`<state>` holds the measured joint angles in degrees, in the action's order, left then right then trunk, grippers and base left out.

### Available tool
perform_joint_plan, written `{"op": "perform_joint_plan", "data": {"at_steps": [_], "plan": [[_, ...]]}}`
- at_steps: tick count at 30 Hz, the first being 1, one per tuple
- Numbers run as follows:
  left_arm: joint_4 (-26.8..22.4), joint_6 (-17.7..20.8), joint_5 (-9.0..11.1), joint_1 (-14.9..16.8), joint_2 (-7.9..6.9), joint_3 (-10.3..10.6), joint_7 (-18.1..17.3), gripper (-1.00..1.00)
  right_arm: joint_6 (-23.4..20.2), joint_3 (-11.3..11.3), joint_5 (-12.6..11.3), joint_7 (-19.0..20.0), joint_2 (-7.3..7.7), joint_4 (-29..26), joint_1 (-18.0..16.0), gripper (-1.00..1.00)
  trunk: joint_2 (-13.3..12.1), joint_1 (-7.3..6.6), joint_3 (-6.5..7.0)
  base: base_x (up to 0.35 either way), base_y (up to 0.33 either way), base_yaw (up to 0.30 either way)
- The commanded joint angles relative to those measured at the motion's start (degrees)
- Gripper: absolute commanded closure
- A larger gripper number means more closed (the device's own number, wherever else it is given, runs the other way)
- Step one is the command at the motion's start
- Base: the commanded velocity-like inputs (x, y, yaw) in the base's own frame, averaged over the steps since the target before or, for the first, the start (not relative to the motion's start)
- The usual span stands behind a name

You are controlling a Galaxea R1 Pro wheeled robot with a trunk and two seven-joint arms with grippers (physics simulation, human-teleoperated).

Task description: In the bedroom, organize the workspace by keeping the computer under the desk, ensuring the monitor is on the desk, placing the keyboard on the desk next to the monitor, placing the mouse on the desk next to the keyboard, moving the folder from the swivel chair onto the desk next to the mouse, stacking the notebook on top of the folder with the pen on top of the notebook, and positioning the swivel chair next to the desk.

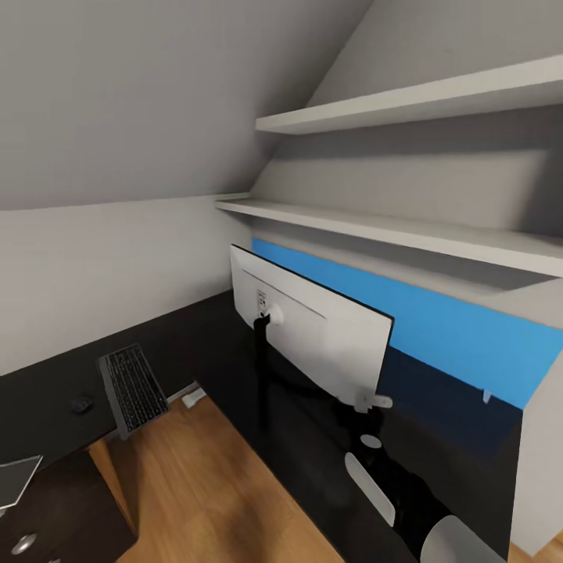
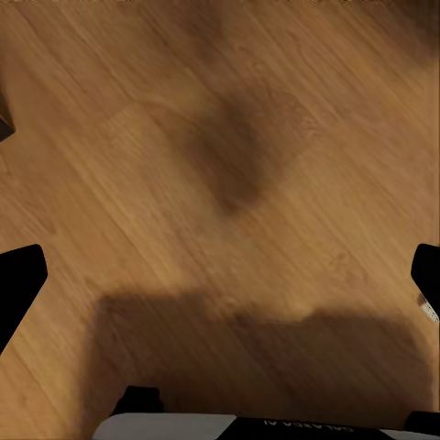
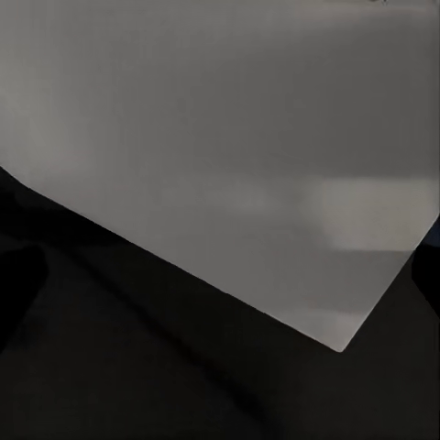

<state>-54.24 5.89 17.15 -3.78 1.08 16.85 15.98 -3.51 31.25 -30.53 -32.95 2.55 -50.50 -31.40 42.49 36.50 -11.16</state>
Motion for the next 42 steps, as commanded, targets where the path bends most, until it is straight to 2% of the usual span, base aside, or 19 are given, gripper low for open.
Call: {"op": "perform_joint_plan", "data": {"at_steps": [1,14,20,36,39,40,42], "plan": [[-0.2,0.3,0.4,0.0,-0.02,0.1,0.4,-1.0,-0.4,0.3,-0.1,-0.4,0.08,-0.2,-0.1,-1.0,0.1,0.03,-0.08,0.174,-0.161,0.0],[-0.1,0.3,0.4,0.0,-0.02,0.1,0.4,-1.0,-0.4,0.2,-0.1,-0.5,0.17,-0.2,-0.1,-1.0,0.1,0.03,-0.08,0.032,-0.03,0.0],[-0.2,0.3,0.4,0.0,-0.02,0.1,0.4,-1.0,-0.4,0.2,-0.1,-0.5,0.19,-0.2,-0.1,-1.0,0.1,0.03,-0.08,-0.184,0.0,0.0],[-0.2,0.3,0.4,0.0,-0.02,0.1,0.4,-1.0,-0.4,0.4,-0.1,-0.9,0.0,-0.1,-0.1,-1.0,0.1,0.03,-0.08,-0.023,0.0,0.0],[-0.2,0.3,0.4,0.0,-0.02,0.1,0.4,-1.0,-0.4,0.5,0.0,-0.9,-0.17,0.1,-0.1,-1.0,0.1,0.03,-0.08,-0.109,0.0,0.0],[-0.1,0.3,0.4,0.0,-0.02,0.1,0.4,-1.0,-0.4,0.9,0.0,-0.8,-0.84,0.7,-0.1,-1.0,0.1,0.03,-0.08,-0.166,0.0,0.0],[-0.1,0.3,0.4,0.0,-0.02,0.1,0.4,-1.0,-0.4,1.1,0.0,-0.8,-1.18,0.9,-0.1,-1.0,0.1,0.03,-0.08,-0.173,0.002,0.0]]}}
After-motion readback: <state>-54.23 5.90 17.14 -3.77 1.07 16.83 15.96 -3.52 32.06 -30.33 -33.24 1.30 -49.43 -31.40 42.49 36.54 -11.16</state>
